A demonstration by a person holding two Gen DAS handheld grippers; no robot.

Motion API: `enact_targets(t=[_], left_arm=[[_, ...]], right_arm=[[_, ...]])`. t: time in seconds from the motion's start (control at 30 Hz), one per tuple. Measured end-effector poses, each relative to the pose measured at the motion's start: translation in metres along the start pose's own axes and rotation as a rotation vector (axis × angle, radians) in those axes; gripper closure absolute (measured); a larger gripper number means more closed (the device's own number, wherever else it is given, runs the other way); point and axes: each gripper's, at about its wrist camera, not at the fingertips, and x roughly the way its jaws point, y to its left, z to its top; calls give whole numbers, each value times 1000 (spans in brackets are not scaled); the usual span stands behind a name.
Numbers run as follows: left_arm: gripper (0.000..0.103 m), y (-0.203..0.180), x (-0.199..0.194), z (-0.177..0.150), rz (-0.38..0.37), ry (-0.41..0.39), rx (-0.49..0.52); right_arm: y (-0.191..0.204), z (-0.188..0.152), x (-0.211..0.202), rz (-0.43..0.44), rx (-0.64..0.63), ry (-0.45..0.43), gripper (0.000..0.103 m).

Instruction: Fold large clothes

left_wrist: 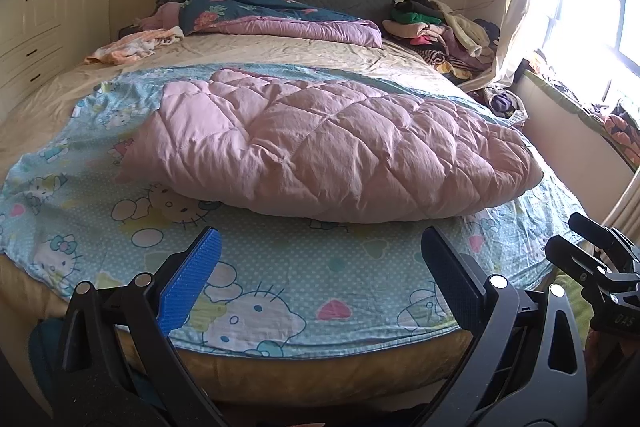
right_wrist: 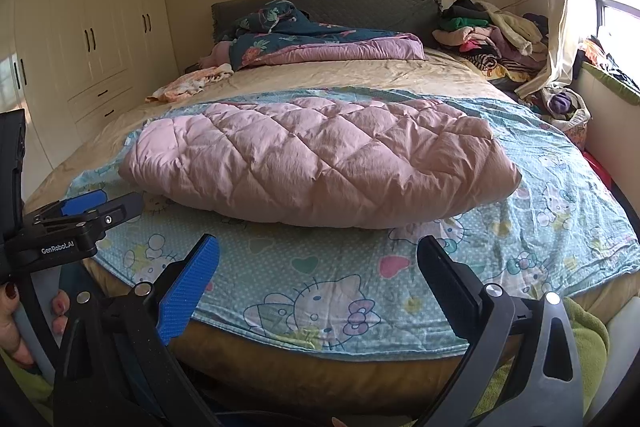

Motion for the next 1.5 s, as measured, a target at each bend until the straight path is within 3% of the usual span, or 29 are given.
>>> enact_targets(t=[1.5], left_arm=[[9, 6, -3, 2, 8, -2, 0]], right_arm=[[2, 0, -1, -3, -12, -2, 4]])
